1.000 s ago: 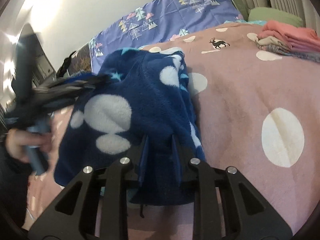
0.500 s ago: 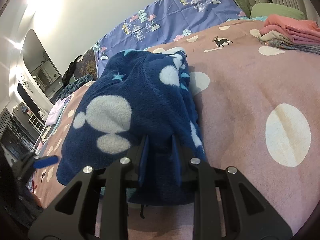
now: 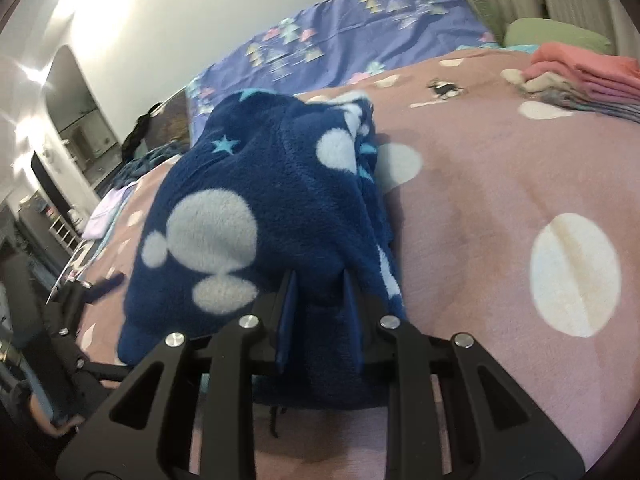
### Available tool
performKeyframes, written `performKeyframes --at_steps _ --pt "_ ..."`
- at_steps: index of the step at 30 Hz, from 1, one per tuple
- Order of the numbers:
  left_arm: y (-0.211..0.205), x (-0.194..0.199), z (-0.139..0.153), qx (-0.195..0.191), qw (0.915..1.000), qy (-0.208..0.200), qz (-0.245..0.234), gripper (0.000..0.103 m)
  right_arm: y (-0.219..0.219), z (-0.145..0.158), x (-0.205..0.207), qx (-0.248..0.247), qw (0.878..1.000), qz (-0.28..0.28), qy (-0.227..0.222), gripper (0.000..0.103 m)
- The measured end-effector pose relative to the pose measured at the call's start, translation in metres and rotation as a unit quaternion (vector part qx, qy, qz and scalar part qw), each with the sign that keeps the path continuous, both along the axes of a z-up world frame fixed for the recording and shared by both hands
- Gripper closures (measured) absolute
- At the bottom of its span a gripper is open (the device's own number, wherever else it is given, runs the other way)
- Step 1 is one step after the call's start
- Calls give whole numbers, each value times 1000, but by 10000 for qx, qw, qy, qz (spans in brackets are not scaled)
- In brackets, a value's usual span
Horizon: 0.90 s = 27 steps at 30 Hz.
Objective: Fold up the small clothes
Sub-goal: 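Open the left gripper off the bundle while the right gripper keeps holding, then grasp the bundle again with the left gripper while the right gripper holds it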
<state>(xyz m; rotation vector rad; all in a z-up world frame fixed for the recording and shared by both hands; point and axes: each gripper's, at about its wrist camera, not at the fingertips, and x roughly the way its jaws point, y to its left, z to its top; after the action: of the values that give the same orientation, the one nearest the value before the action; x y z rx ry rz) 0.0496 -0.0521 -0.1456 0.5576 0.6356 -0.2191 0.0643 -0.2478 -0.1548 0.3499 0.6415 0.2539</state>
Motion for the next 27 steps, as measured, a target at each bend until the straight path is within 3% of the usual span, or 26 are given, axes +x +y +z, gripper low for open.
performKeyframes --at_steps 2,4,5,7,8,9,11,12,13,16,20,24,26,27 --pt "-11 -3 3 261 9995 -166 -9 13 9 3 -1 -328 9994 -109 -26 81" --pt "-14 -4 5 274 9995 -116 -48 13 7 3 -1 -330 9993 -145 -10 81" --pt "-11 -2 7 136 9999 17 -78 15 5 2 -2 -257 9996 -122 4 81" --pt "4 -3 17 -504 9969 570 -182 20 2 1 -1 -152 9998 -101 34 81" --pt "11 -4 23 -847 9922 875 -266 30 1 1 -1 -130 9999 -101 45 81" --pt "22 -7 33 -1341 9816 1268 -496 49 1 2 0 -134 9998 -104 48 81" --pt "35 -15 47 -1899 9645 1622 -857 70 2 2 0 -177 9998 -113 42 80" --pt "42 -19 61 -2111 9576 1641 -1074 78 3 2 0 -203 9997 -115 34 80" --pt "45 -22 72 -2181 9568 1501 -1202 80 4 2 -1 -236 9996 -119 24 80" --pt "45 -19 111 -2273 9610 769 -1375 81 9 4 -2 -330 9994 -141 2 80" --pt "16 29 115 -2186 9649 432 -1389 81 10 4 -4 -347 9992 -173 -10 80" --pt "-17 94 46 -1718 9697 1010 -1410 79 11 3 -6 -320 9993 -190 -11 80" --pt "-8 106 38 -2128 9592 1262 -1368 80 13 4 -6 -388 9991 -180 -1 80" --pt "-8 107 41 -2111 9589 1380 -1299 80 14 5 -6 -432 9989 -184 -1 80"
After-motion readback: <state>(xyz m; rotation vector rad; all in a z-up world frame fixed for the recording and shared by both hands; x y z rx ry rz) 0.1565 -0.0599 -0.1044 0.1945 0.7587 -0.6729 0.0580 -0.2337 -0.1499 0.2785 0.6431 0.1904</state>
